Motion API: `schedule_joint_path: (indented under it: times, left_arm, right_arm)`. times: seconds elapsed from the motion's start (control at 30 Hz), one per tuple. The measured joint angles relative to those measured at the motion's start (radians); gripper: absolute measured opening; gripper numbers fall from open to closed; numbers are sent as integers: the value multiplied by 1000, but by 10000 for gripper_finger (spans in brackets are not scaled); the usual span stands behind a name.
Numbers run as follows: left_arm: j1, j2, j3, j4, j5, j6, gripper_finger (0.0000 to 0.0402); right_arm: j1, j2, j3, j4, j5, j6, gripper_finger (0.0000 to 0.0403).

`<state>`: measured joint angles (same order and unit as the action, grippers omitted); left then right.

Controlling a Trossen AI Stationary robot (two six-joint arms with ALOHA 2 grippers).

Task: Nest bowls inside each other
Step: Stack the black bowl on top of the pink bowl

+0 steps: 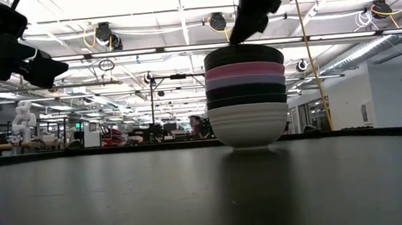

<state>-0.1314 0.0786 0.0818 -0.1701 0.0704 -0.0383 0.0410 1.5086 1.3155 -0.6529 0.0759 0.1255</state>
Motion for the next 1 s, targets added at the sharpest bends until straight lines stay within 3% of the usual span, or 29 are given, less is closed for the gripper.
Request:
schedule_joint_path:
  times: [0.13,0.3,0.7,1.0]
  left_arm:
    - [0,0,0,-5,0,2,294]
    - [0,0,0,-12,0,5,294]
    - [0,0,0,-20,0,30,294]
    - [0,0,0,-33,0,33,294]
  right_arm:
    - [-3,-31,0,66,15,-15,104]
    - [-11,-41,0,179,113,-94,98]
    - [-102,23,0,278,56,-179,89]
    - [-107,76,-1,264,50,-175,89]
